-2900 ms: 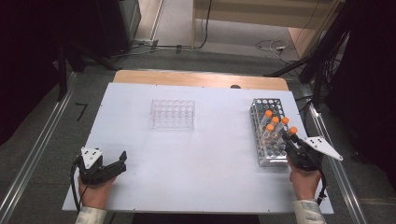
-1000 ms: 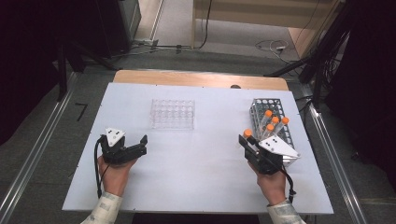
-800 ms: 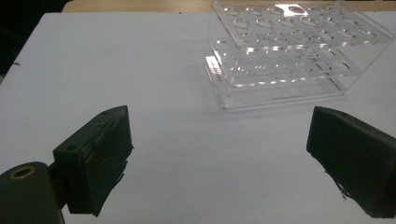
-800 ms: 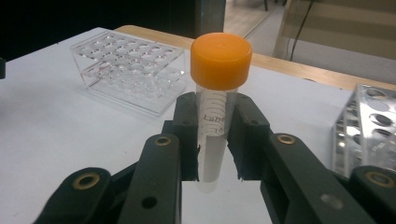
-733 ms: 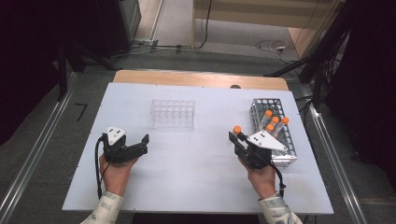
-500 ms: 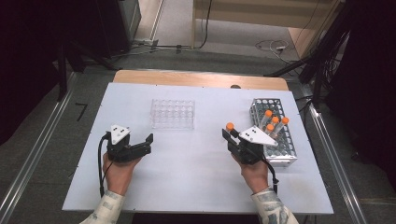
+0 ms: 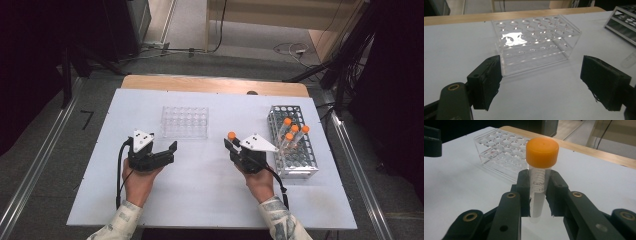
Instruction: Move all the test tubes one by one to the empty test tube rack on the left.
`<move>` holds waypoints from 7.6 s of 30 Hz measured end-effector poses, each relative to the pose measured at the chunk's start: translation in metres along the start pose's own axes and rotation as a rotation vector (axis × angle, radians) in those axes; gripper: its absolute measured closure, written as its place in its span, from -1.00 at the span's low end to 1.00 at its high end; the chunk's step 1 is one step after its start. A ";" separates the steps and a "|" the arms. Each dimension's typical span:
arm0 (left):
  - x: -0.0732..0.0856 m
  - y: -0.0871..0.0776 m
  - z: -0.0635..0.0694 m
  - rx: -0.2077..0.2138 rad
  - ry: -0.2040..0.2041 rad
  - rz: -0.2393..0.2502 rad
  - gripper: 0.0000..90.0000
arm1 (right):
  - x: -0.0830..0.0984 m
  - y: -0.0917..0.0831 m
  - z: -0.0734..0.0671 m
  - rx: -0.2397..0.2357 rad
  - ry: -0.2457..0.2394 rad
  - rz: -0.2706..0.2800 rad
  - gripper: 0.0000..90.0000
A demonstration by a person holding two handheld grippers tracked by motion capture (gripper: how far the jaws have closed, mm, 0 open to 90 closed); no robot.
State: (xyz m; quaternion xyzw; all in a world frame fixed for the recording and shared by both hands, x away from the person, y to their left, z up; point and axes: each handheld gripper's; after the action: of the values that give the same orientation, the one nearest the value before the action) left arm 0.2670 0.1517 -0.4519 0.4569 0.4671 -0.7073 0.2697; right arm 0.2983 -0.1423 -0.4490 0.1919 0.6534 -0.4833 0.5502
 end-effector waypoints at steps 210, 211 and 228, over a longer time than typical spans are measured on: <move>-0.026 0.037 0.015 0.140 0.011 0.021 -0.79 | 0.035 -0.089 0.093 0.048 0.120 -0.019 -0.74; -0.026 0.036 0.015 0.141 0.013 0.020 -0.79 | 0.036 -0.089 0.095 0.060 0.120 -0.016 -0.74; -0.024 0.039 0.019 0.141 0.025 0.009 -0.78 | 0.041 -0.068 0.123 0.262 0.172 -0.031 -0.28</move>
State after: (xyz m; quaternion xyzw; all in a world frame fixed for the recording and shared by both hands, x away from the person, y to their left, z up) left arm 0.3017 0.1173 -0.4435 0.4857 0.4174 -0.7314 0.2343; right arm 0.2972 -0.2891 -0.4487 0.2925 0.6324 -0.5545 0.4550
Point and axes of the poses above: each handheld gripper's, and its own axes: y roughly forward along the jaws, x roughly out of its underside, z roughly to its right, and after that the axes turned 6 degrees about x, right-handed
